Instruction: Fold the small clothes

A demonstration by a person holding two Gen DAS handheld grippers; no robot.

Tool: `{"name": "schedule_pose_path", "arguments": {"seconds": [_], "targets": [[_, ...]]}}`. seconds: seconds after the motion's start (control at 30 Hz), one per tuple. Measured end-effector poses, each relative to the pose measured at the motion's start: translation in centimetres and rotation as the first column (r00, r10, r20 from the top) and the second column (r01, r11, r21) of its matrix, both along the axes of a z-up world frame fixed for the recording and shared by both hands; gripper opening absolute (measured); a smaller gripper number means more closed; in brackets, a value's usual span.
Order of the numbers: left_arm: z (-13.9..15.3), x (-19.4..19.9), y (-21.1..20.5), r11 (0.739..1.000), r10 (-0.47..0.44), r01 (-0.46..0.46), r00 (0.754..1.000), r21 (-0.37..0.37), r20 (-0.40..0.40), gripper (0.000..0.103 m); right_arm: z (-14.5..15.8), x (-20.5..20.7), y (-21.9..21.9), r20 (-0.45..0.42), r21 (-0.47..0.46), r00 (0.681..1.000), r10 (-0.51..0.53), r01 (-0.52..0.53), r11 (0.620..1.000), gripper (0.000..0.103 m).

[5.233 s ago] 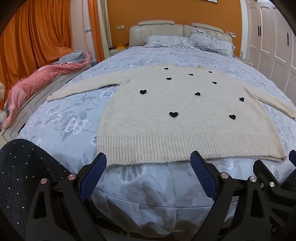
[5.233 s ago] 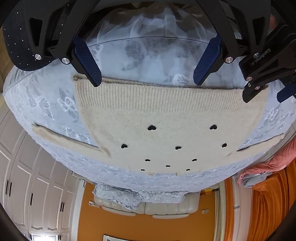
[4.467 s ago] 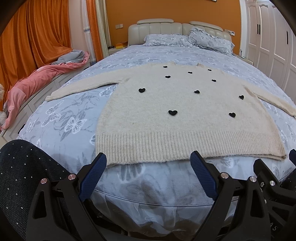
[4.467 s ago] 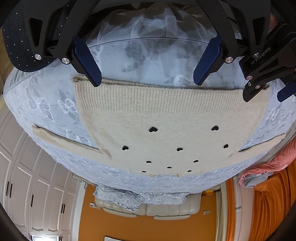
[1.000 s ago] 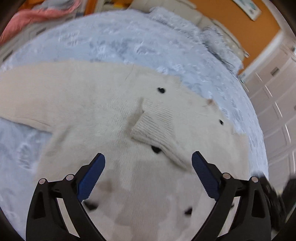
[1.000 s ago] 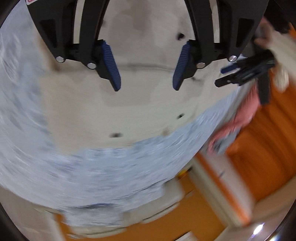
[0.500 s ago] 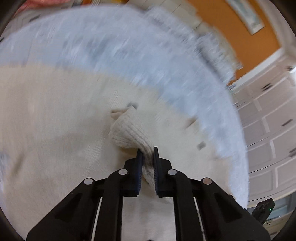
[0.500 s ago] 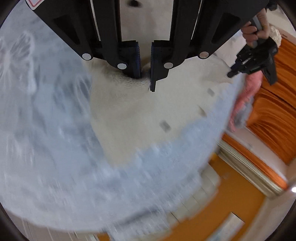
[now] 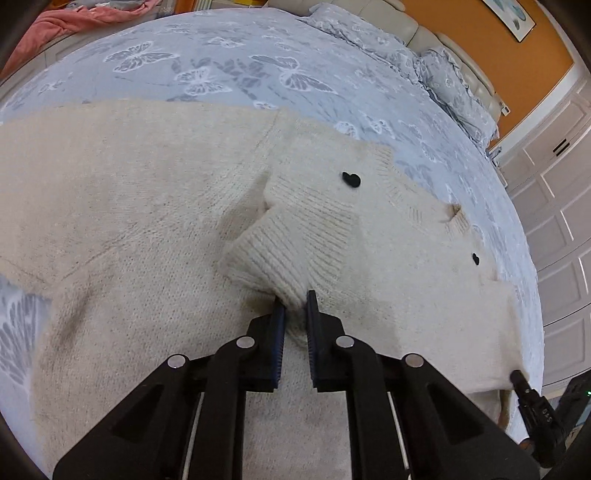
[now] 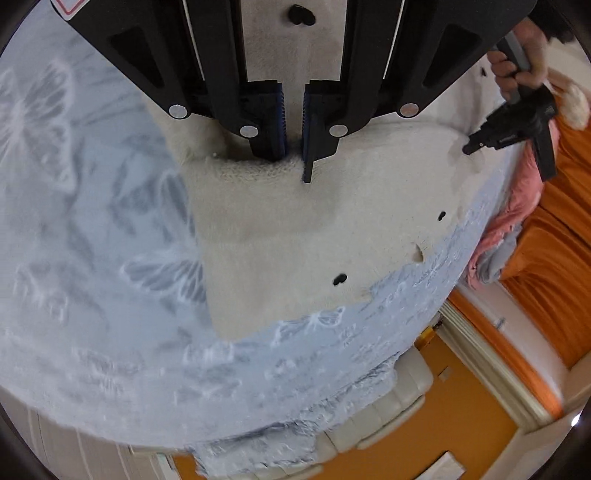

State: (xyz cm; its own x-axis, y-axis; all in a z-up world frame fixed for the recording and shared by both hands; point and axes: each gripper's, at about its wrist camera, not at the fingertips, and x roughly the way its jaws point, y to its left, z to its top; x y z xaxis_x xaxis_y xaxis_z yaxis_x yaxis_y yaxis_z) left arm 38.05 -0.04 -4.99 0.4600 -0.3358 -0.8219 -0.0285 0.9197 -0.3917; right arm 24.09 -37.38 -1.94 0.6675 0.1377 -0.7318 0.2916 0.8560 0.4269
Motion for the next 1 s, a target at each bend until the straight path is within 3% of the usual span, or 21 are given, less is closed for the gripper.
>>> {"name": "schedule_pose_path", "arguments": {"seconds": [0.1,0.2,0.23,0.3,0.37,0.43,0.53,0.6,0.67,0.77,0.87,0.93,0.97,1.0], "targets": [[-0.2,0.0,0.0,1.0,0.009,-0.009,1.0,0.001,-0.004,0.012,-2.6,0.4,-0.1,-0.107,-0.02,0.994,0.019,-0.021,1.0,0.005],[-0.4,0.2,-0.2,1.0,0.002,-0.002,1.0,0.01,-0.005,0.012,-0.2,-1.1,0.4,-0.061,-0.048,0.998,-0.029,0.026,0.999,0.012],[-0.4,0.3,-0.3,1.0,-0.005,0.005,1.0,0.017,-0.001,0.012,1.3,-1.9,1.1,-0.01,-0.074,0.999,-0.035,0.034,0.997,0.012],[-0.6,-0.2,-0.1,1.0,-0.01,0.01,1.0,0.026,0.009,0.012,3.6,-1.9,2.5,0.058,-0.083,0.998,0.0,0.005,0.997,0.012],[-0.5,-0.3,-0.3,0.999,-0.009,0.008,1.0,0.038,0.017,0.012,4.4,-0.2,4.1,0.062,-0.099,0.996,0.066,-0.06,0.993,0.012],[-0.5,-0.3,-0.4,0.999,-0.001,0.0,1.0,0.038,0.01,0.012,3.6,2.9,5.0,0.007,-0.157,0.993,0.114,-0.111,0.981,0.011],[-0.4,-0.2,-0.1,1.0,-0.003,0.003,1.0,0.025,-0.003,0.012,0.6,5.0,2.6,-0.109,-0.221,0.993,0.035,-0.059,0.974,0.008],[-0.4,-0.2,0.0,1.0,-0.019,0.019,1.0,0.023,0.001,0.013,-0.2,3.7,0.0,-0.123,-0.232,0.991,-0.049,0.019,0.973,0.0],[-0.5,-0.2,-0.2,0.999,-0.038,0.037,0.999,0.037,0.014,0.013,-0.8,1.8,-2.5,-0.108,-0.165,0.991,-0.076,0.058,0.985,0.0],[-0.4,-0.4,-0.8,0.996,-0.044,0.041,0.999,0.08,0.033,0.013,0.2,1.5,-1.8,-0.118,-0.22,0.992,-0.042,0.015,0.975,0.0],[-0.1,-0.5,-1.4,0.991,-0.043,0.038,0.998,0.129,0.036,0.013,1.7,1.9,0.5,-0.06,-0.233,0.998,0.027,-0.04,0.972,0.003],[0.1,-0.5,-1.6,0.987,-0.05,0.044,0.998,0.154,0.035,0.013,0.1,2.5,0.4,-0.11,-0.269,0.994,0.01,-0.039,0.962,0.002],[0.2,-0.6,-1.6,0.986,-0.053,0.047,0.998,0.159,0.035,0.013,-1.8,3.0,-0.1,-0.185,-0.263,0.983,-0.014,-0.036,0.964,0.0],[0.4,-0.6,-1.4,0.987,-0.052,0.046,0.998,0.153,0.034,0.015,-2.3,3.1,-0.4,-0.182,-0.247,0.983,-0.015,-0.031,0.969,0.0]]}}
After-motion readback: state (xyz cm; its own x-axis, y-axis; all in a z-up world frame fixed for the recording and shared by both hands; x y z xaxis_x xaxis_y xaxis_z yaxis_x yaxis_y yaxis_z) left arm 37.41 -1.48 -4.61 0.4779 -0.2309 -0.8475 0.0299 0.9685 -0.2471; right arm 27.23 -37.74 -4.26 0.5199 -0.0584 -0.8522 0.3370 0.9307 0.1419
